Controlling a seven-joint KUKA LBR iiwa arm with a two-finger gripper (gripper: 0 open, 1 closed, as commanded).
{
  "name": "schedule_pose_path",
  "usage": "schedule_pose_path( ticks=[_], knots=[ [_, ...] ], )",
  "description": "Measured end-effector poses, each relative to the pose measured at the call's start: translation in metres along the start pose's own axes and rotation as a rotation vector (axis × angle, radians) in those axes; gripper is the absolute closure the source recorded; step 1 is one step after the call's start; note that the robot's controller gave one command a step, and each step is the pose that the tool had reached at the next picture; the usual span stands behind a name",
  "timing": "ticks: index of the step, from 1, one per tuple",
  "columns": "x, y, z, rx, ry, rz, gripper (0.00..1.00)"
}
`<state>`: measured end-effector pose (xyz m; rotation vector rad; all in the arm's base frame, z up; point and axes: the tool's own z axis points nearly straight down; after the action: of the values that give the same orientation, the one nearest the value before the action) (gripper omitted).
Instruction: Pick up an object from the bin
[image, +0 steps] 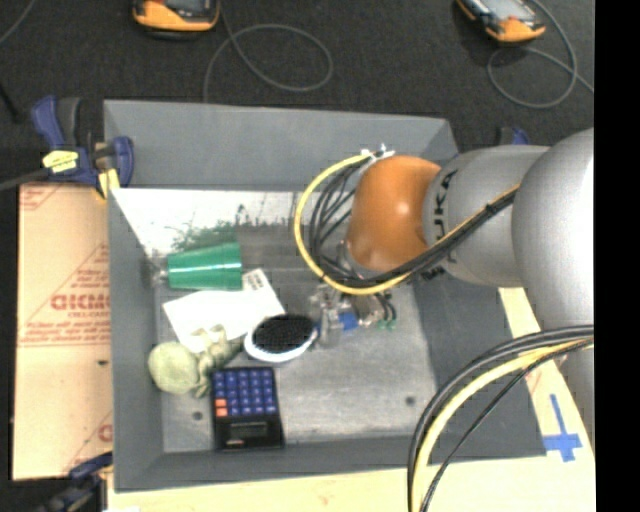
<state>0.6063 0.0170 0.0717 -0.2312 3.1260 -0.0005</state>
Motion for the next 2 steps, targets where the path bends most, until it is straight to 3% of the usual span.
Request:
schedule_pose_path(
  ticks=[2],
  knots=[
    [0.0,0.0002,0.0005,0.0,0.001,0.0,1.0]
  ],
)
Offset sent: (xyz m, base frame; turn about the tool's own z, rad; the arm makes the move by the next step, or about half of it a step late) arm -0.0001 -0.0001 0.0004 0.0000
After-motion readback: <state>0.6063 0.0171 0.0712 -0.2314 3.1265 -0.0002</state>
